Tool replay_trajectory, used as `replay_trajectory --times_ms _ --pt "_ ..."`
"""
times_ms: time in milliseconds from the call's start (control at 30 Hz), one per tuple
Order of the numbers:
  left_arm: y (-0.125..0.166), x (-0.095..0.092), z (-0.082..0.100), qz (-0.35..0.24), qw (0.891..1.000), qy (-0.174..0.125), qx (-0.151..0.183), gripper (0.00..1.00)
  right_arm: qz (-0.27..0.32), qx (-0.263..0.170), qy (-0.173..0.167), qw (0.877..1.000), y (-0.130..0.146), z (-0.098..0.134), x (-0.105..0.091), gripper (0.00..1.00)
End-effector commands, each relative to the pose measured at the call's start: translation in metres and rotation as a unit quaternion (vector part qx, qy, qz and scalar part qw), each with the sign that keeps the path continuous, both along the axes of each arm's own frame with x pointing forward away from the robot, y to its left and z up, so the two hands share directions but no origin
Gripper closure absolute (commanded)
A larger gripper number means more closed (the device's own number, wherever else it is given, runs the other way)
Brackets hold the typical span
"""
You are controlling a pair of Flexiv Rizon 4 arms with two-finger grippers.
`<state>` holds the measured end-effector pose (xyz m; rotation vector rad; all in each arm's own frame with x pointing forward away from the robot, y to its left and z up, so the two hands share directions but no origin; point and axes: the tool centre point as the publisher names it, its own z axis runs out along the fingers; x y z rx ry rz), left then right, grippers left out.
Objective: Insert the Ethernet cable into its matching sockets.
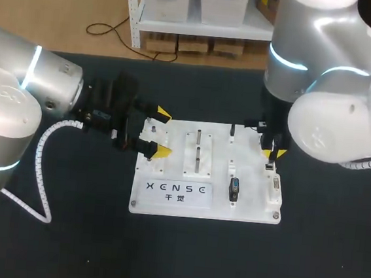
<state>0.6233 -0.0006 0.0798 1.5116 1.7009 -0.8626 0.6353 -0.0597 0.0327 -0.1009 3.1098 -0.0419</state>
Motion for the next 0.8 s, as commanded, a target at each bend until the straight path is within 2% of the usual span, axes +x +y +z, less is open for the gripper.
replay_trajectory --times_ms 33,800 --pt "0.0009 -0.0009 -0.0013 0.000 1.000 -0.002 -0.002 0.00 -0.001 0.001 0.004 1.000 -0.0012 -0.0015 0.0011 1.00" --pt "0.0009 -0.0009 -0.0013 0.000 1.000 -0.002 -0.002 0.00 0.009 0.002 0.013 1.000 0.0031 -0.0021 -0.0047 1.00"
